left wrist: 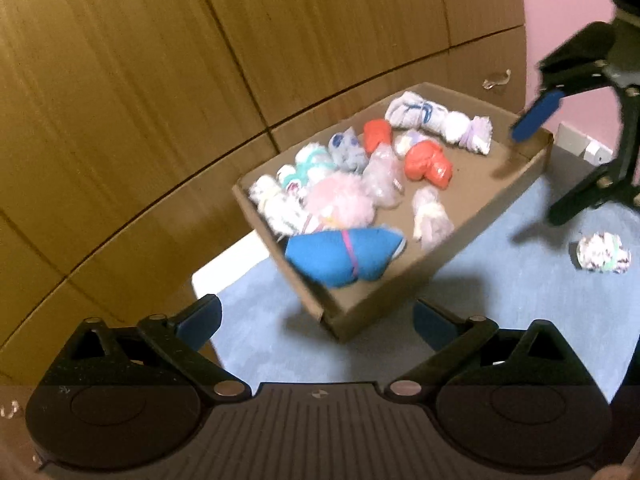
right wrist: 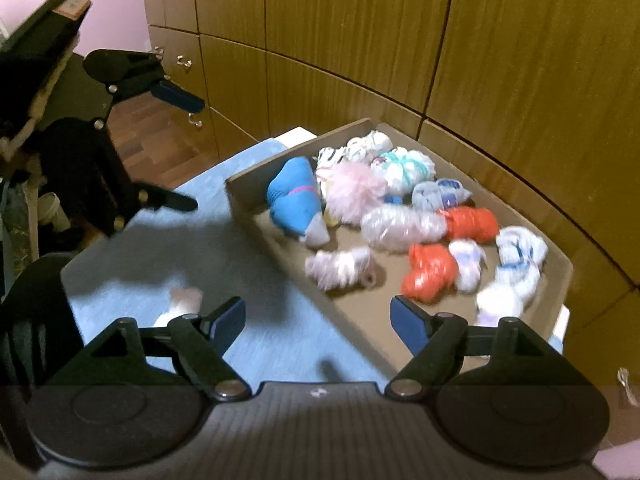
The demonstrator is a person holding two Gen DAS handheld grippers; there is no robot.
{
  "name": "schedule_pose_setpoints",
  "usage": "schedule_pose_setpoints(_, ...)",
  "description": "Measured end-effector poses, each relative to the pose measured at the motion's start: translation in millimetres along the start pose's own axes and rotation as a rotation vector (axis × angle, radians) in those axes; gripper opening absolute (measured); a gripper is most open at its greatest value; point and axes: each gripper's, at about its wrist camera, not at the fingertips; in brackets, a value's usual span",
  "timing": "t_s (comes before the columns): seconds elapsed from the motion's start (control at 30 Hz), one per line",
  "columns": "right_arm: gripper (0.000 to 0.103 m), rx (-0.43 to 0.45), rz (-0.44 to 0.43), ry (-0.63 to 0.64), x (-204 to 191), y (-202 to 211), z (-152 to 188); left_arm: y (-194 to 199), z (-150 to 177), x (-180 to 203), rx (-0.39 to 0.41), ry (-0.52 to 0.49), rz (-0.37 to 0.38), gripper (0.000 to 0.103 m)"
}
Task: Organize objects
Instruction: 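Open both grippers in the tray and withdraw them over the towel, then grasp the white fluffy bundle with the left gripper while the right grasps the floral green-band sock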
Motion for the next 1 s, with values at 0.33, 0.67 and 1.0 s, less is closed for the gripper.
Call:
schedule_pose_setpoints(0.33,0.081,0.056,0.056,-0.126,-15.4,32.5,62.7,28.5,35.4,26.7,0.056,0.072,0.017,0.102)
schedule_pose_setpoints(0.67,0.08,0.13,0.121,-0.259,-37.5,25.3,125.4,18.6,64.8,91.3,0.115,0.064,0.066,0.102)
schedule_pose_setpoints(1.0,0.058,0.179,0.169,-0.28,-42.7,8.5,142.2,-13.4,62.2,110.6,0.105,0.099,0.09,0.087)
Point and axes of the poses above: each gripper's, at about its wrist camera, not at the fingertips, and y roughly against the way its jaws point, x to its right, z to its underside, and after that the axes turned 1 degree about y, right-handed
